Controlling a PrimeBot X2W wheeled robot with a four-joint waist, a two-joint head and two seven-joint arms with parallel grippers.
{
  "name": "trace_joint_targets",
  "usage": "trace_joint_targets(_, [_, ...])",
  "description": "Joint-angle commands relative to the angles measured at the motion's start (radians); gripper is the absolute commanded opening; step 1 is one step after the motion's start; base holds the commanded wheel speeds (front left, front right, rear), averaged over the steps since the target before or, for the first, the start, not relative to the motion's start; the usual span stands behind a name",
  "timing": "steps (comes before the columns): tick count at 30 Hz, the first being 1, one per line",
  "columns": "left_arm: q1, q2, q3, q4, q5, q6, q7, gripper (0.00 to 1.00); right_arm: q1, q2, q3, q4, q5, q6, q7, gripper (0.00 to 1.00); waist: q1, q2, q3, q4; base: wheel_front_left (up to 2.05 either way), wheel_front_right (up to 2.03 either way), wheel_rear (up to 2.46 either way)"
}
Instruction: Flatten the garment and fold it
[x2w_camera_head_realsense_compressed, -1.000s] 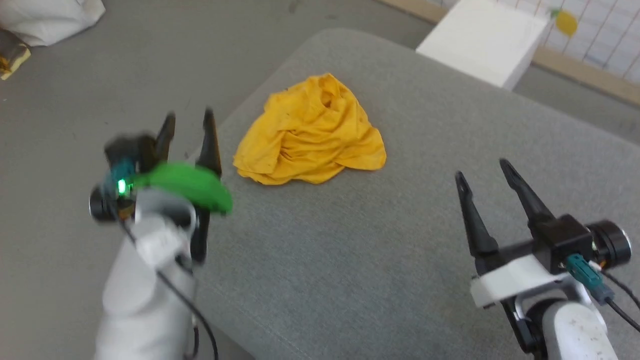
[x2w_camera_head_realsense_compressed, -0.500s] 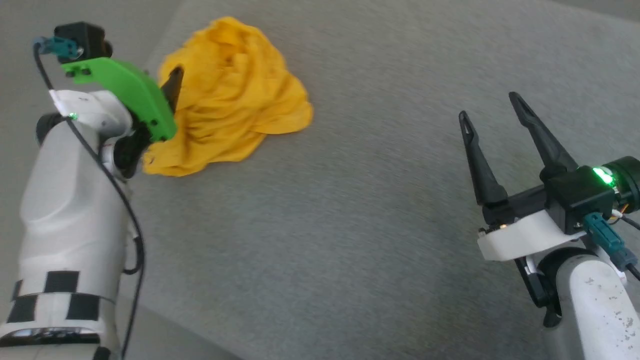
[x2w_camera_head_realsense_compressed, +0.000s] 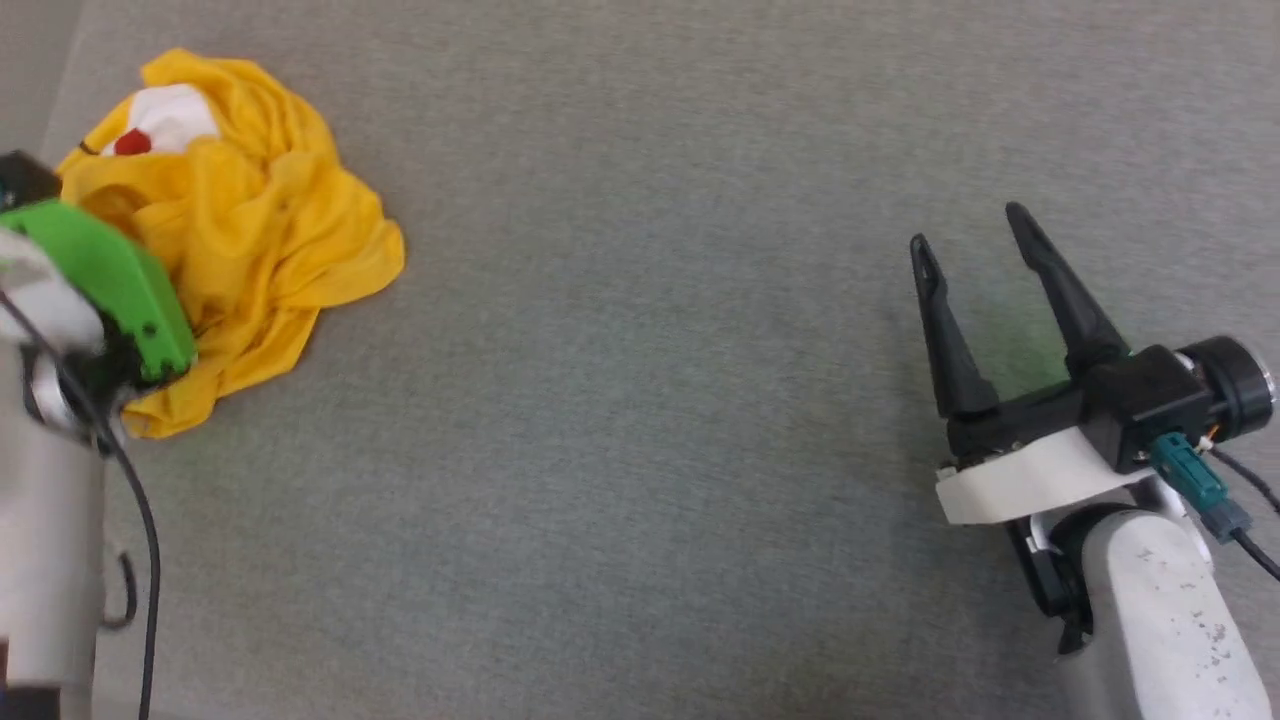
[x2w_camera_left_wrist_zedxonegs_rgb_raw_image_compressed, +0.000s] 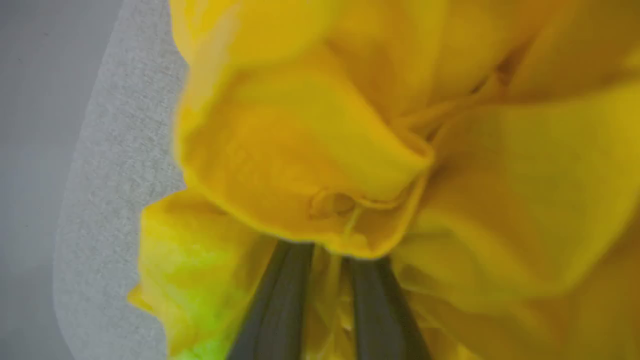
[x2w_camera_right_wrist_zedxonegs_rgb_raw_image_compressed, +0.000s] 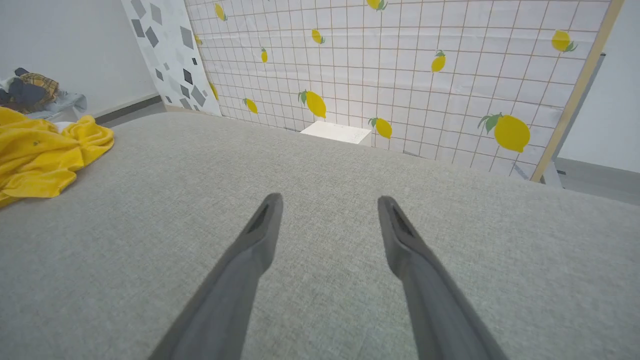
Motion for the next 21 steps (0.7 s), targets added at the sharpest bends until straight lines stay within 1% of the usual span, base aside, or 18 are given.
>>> trace_joint_targets(1, [0.082, 0.001, -0.011, -0.008, 0.027, -0.005, -0.067, 0.00, 0.005, 0.008, -0.002, 0.018, 0.011, -0.002, -0.020, 1.00, -0.0002, -0.0002, -0.083, -0.046, 0.00, 0.00, 0.00])
trace_joint_targets(2, [0.088, 0.019, -0.004, -0.035, 0.043, -0.001, -0.118, 0.00, 0.010, 0.012, -0.005, 0.028, 0.014, -0.002, -0.027, 1.00, -0.0002, -0.0002, -0.105, -0.051, 0.00, 0.00, 0.00])
trace_joint_targets(4, [0.098, 0.062, 0.000, -0.088, 0.099, 0.020, -0.239, 0.00, 0.028, 0.018, -0.017, 0.050, 0.022, -0.002, -0.044, 1.00, -0.0002, -0.0002, -0.162, -0.064, 0.00, 0.00, 0.00])
trace_joint_targets(6, [0.101, 0.089, 0.002, -0.126, 0.144, 0.044, -0.337, 0.00, 0.051, 0.023, -0.034, 0.069, 0.024, -0.002, -0.057, 1.00, -0.0002, -0.0002, -0.222, -0.079, 0.00, 0.00, 0.00])
trace_joint_targets(7, [0.100, 0.095, 0.006, -0.145, 0.159, 0.055, -0.391, 0.00, 0.065, 0.025, -0.043, 0.078, 0.028, -0.002, -0.064, 1.00, -0.0002, -0.0002, -0.258, -0.088, 0.00, 0.00, 0.00])
trace_joint_targets(12, [0.079, 0.111, -0.011, -0.246, 0.230, 0.066, -0.598, 0.00, 0.132, 0.028, -0.075, 0.100, 0.053, -0.002, -0.076, 1.00, -0.0002, -0.0002, -0.378, -0.138, 0.00, 0.00, 0.00])
trace_joint_targets(14, [0.064, 0.100, -0.029, -0.294, 0.251, 0.067, -0.658, 0.00, 0.155, 0.028, -0.085, 0.099, 0.068, -0.002, -0.078, 1.00, -0.0002, -0.0002, -0.410, -0.161, 0.00, 0.00, 0.00])
trace_joint_targets(17, [0.045, 0.067, -0.069, -0.373, 0.275, 0.064, -0.724, 0.00, 0.187, 0.028, -0.098, 0.098, 0.081, -0.002, -0.078, 1.00, -0.0002, -0.0002, -0.455, -0.200, 0.00, 0.00, 0.00])
trace_joint_targets(21, [0.022, 0.009, -0.128, -0.475, 0.285, 0.050, -0.762, 0.00, 0.212, 0.028, -0.107, 0.086, 0.088, -0.002, -0.070, 1.00, -0.0002, -0.0002, -0.487, -0.251, 0.00, 0.00, 0.00])
